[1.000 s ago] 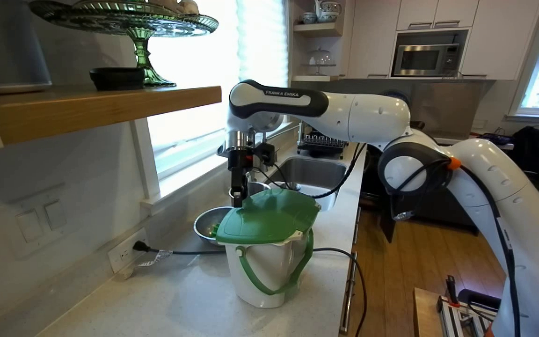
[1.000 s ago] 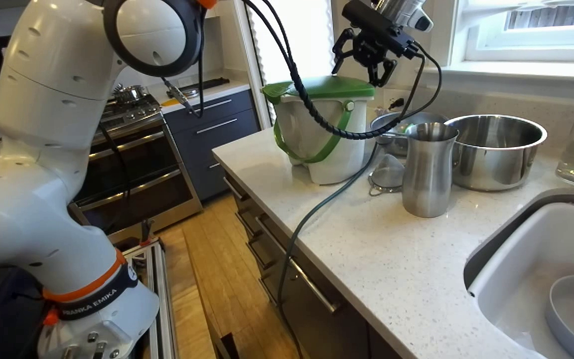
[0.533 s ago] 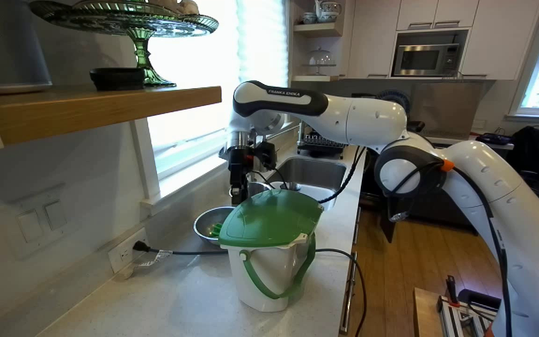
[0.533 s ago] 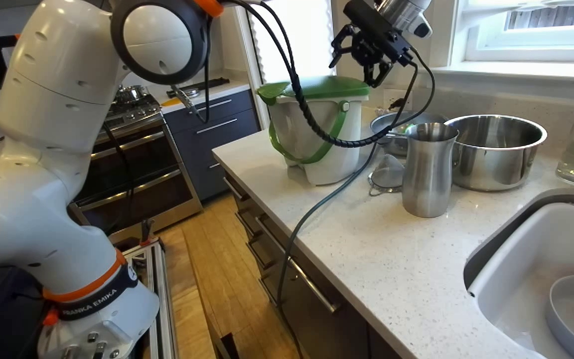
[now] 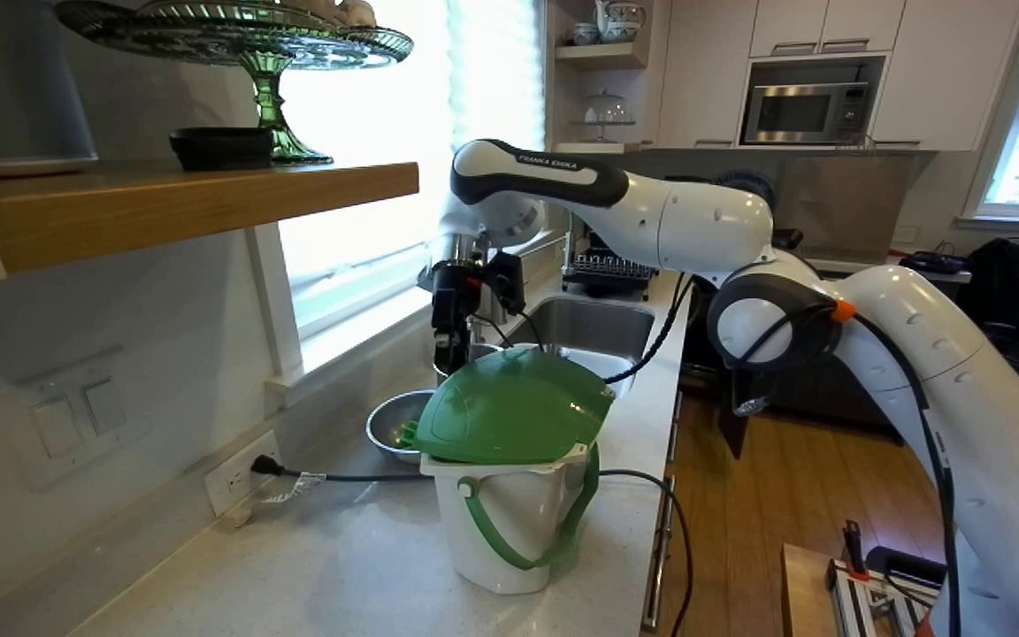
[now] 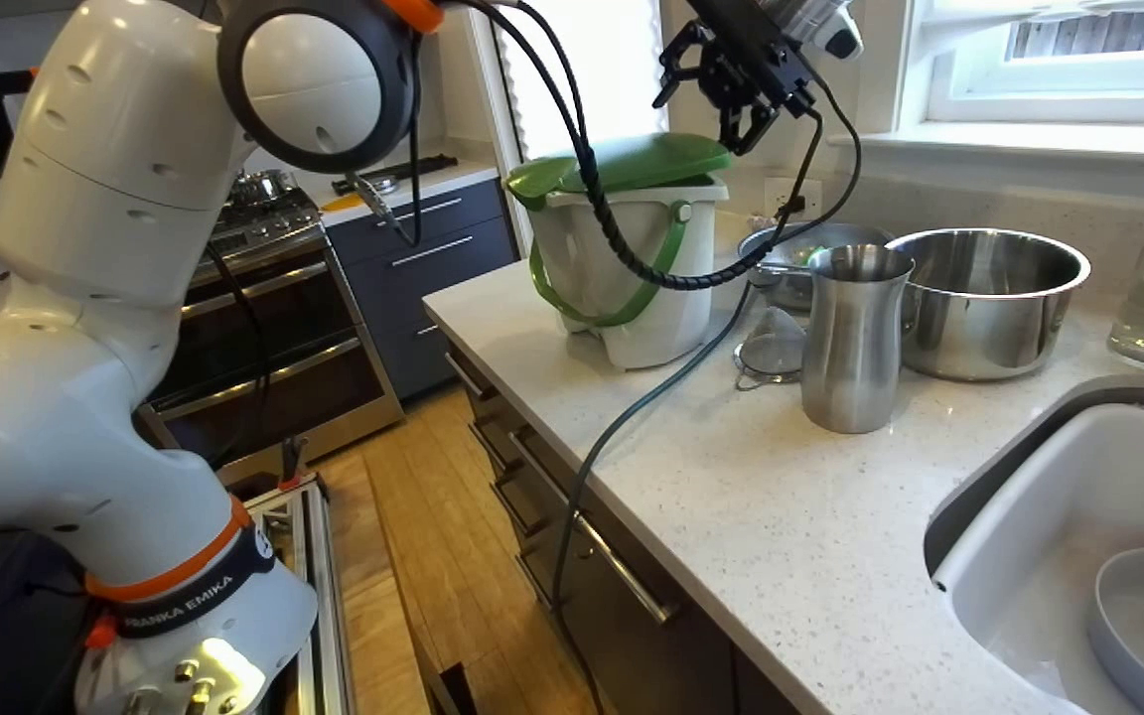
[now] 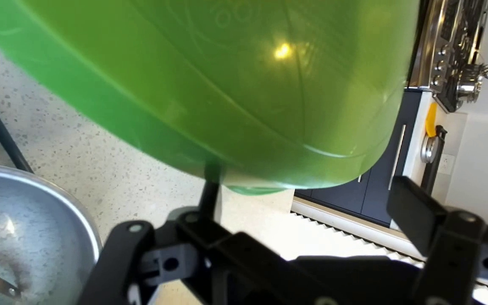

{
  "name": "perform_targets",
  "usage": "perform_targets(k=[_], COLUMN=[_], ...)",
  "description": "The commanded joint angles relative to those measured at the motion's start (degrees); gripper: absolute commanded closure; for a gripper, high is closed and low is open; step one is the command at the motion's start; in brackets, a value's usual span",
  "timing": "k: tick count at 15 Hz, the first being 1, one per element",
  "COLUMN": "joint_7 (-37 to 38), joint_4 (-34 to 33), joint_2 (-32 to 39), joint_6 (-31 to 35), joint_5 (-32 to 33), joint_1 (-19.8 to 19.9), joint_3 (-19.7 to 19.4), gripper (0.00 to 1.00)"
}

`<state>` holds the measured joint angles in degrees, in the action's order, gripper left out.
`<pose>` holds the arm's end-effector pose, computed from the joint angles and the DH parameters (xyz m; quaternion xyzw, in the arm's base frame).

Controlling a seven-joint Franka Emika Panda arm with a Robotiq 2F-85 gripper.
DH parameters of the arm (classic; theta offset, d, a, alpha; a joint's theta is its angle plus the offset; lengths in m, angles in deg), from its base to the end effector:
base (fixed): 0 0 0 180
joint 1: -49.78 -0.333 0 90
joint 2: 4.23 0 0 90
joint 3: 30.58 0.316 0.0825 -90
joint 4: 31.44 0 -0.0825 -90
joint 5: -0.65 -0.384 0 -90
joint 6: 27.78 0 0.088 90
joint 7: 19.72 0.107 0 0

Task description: Open the white and green bin

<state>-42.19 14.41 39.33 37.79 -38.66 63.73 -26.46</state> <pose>0.6993 -0.0571 0.4933 -0.9007 -0.1690 0.0830 0.3914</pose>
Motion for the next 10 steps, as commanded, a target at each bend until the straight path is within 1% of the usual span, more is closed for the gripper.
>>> perform_targets(k=[1, 10], joint_7=[2.63, 0.24], joint_4=[-3.37, -8.12], joint_2=[1.13, 0.02], joint_6=[-2.8, -6.9], joint_5=[-2.01, -1.01], joint_1=[1.05, 1.19], joint_3=[0.86, 0.75], gripper=[0.0, 0.0])
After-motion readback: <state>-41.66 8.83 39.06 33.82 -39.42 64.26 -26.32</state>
